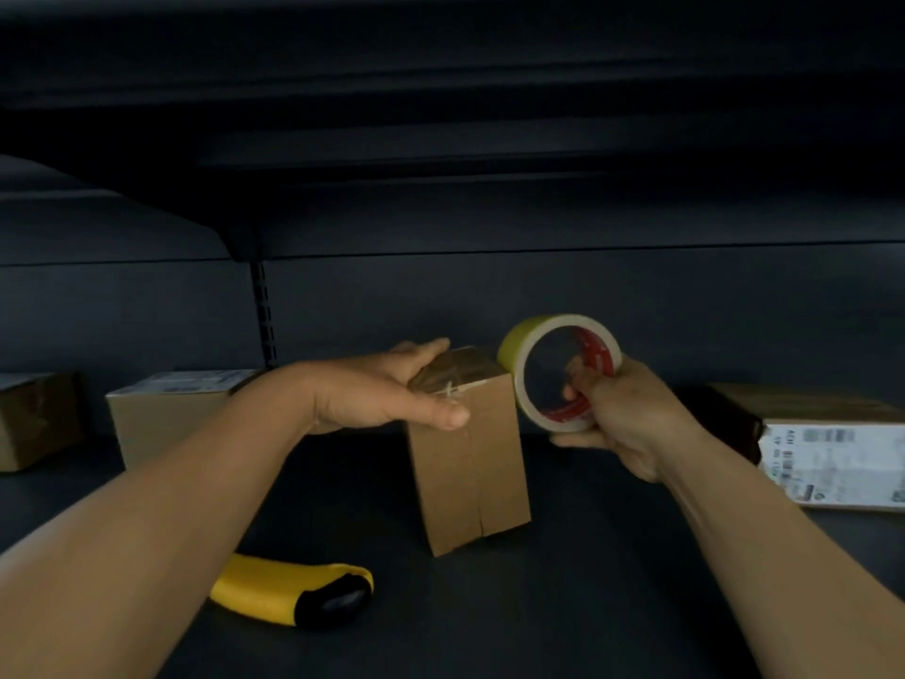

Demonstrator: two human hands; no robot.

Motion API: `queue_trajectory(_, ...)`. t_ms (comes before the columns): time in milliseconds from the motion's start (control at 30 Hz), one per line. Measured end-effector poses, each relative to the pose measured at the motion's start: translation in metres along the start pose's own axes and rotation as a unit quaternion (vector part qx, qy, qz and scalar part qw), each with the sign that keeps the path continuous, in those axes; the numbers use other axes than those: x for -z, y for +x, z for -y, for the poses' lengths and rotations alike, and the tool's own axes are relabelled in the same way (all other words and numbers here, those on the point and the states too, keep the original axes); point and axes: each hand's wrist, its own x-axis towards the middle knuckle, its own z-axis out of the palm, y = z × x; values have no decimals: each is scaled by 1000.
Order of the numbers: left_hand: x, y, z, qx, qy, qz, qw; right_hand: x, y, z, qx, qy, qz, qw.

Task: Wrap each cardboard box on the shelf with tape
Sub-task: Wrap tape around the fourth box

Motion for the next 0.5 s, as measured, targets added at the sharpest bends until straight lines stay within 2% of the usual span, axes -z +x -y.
queue_trajectory(133,11,-1,-15,52,101,32,993,-2,-3,0,-5,-34,15,999)
queue_trajectory(333,13,7,-33,104,218,39,970,-3,-7,-1,-4,-31,17,999)
queue_trajectory(433,11,7,-31,99,208,25,973,3,-8,7,12,-39,8,999)
queue_trajectory(500,8,5,-29,87,189,9,978,7,-9,13,56,-33,-19,998)
